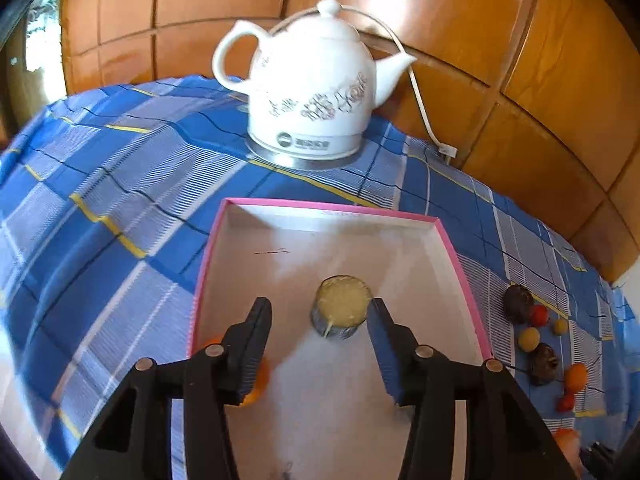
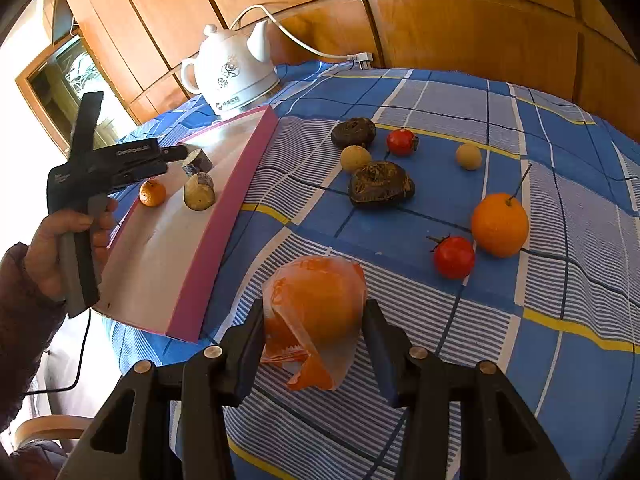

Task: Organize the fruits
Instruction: 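Release the sugarcane piece in the tray and withdraw the left gripper, then carry the orange bag into the tray and lower it with the right gripper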

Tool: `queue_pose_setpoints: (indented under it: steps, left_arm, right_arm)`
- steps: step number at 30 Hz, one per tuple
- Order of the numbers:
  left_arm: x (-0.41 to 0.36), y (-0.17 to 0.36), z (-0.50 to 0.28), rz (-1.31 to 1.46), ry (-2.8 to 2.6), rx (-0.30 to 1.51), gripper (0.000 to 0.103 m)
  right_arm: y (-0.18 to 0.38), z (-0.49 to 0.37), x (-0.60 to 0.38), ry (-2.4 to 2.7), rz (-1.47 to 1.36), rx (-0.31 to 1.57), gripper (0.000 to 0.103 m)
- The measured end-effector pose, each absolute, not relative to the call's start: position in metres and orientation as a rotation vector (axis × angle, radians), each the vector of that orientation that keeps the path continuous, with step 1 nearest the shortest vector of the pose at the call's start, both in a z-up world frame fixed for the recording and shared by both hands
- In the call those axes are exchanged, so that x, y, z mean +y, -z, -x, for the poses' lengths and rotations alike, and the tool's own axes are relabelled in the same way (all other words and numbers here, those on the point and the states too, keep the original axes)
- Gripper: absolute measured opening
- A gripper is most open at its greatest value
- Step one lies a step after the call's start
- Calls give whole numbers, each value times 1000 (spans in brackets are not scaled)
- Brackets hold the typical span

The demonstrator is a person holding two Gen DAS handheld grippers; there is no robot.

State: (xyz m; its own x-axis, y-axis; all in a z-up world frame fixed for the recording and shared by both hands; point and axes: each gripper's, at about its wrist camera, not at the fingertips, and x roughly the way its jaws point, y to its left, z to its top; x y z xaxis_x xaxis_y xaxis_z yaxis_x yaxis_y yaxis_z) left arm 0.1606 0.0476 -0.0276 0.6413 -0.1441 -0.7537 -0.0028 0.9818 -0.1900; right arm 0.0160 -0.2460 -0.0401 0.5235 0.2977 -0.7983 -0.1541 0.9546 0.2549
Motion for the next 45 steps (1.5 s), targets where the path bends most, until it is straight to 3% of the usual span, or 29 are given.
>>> queue_pose_setpoints:
  steps: [19,45]
  left_arm:
    - [31,1,-52,106,77,785,55]
    - [31,6,-28,112,72,808,60]
  right_arm:
    - [42,-13,-247,-265,-176,970,48]
    - [41,-8,-242,-234,-145,943,48]
